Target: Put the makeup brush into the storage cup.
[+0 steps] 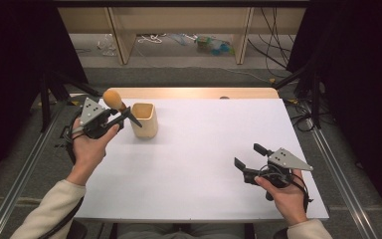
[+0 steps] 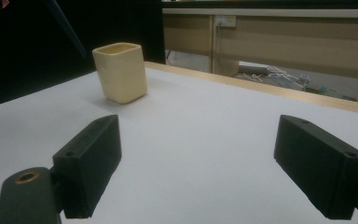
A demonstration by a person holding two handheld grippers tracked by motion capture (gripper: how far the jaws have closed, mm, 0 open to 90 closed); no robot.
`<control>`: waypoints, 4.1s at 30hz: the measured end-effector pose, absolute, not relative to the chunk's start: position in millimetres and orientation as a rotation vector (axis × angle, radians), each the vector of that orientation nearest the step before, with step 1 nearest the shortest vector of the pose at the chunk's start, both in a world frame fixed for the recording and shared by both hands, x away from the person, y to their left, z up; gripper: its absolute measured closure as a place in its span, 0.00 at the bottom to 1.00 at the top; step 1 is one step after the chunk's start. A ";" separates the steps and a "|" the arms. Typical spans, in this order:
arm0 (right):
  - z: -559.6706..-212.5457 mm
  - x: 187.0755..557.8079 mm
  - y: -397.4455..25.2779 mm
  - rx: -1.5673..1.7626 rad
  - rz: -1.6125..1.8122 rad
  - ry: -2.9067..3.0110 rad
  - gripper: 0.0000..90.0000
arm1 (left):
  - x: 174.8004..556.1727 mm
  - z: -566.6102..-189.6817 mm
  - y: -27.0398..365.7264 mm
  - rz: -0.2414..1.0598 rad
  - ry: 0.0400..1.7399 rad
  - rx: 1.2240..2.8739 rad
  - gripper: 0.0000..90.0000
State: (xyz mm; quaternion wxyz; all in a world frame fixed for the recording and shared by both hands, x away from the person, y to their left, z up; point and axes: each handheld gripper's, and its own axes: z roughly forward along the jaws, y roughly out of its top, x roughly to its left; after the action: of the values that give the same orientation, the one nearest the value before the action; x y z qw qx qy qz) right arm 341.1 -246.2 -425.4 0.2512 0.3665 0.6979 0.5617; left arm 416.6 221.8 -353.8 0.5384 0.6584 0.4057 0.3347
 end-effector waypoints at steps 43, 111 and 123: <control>-426.5 341.9 -246.1 1.000 1.539 1.898 0.18 | 426.6 -341.1 219.0 0.828 0.959 1.542 0.73; -427.0 342.6 -246.6 1.006 1.535 1.895 0.18 | 447.9 -335.8 215.1 0.863 0.970 1.540 0.73; -427.0 342.6 -246.4 1.002 1.535 1.896 0.18 | 451.9 -337.2 214.5 0.868 0.975 1.548 0.73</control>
State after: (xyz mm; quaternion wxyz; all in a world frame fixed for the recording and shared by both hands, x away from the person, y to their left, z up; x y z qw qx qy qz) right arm 342.6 -246.4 -427.0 0.2495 0.3680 0.6961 0.5637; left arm 451.9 214.5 -337.2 0.5298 0.6482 0.4085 0.3637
